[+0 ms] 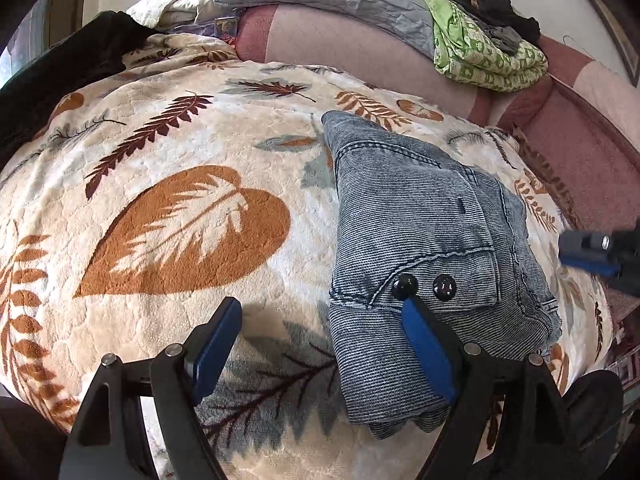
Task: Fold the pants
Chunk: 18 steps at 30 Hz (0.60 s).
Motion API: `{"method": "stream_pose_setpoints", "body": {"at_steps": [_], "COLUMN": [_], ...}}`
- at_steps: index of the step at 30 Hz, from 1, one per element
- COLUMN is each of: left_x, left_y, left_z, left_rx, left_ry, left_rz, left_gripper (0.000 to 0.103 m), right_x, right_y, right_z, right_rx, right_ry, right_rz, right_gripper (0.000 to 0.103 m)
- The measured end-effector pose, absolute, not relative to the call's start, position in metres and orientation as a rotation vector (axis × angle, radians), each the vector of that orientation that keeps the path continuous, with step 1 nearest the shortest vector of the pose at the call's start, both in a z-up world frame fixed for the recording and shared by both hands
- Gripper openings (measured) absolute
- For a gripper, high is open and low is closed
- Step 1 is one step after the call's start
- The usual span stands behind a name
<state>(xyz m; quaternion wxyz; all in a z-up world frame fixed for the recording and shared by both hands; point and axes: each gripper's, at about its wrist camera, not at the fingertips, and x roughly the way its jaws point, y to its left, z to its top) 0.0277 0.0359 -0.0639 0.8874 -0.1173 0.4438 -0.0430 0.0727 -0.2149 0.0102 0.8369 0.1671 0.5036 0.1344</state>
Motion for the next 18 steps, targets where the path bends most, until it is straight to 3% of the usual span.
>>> {"method": "stream_pose_setpoints", "body": {"at_steps": [2,4,5,10,11,12,13,18], "left_x": [0.028,0.027,0.027,0.026,0.026,0.027,0.027,0.028], "left_y": [0.039,0.036,0.036,0.036,0.035,0.035,0.035,0.034], "left_z": [-0.065,-0.065,-0.065,-0.065,-0.065,-0.065,-0.065,-0.065], "left_rx": [-0.260,-0.240,-0.236,-0.236,-0.232,-0.230,-0.232,-0.224], "left_ry": [0.927,0.919,0.916,0.912,0.913,0.913,0.912,0.912], "left_rz": [-0.092,-0.088,-0.088,-0.096,-0.093,-0.095,-0.099,-0.100], "left_gripper": [0.084,0.084,0.084,0.084,0.084,0.084,0.084,0.084], "right_x": [0.090,0.115,0.128,0.178,0.184,0.186,0.186,0.182], "right_y": [-0.187,-0.158,-0.143,-0.118,-0.126,-0.137,-0.147,-0.128], "right_z": [0.029,0.031,0.026,-0.035,-0.054,-0.070,-0.071,-0.032], "right_rx": [0.330,0.356,0.368,0.419,0.415,0.496,0.557,0.472], "right_ry": [1.042,1.077,1.114,1.282,1.323,1.353,1.346,1.301], "right_rz": [0.377,0.484,0.532,0.595,0.528,0.506,0.500,0.557], "right_gripper": [0.032,0.050,0.051,0.051,0.047,0.029,0.023,0.026]}}
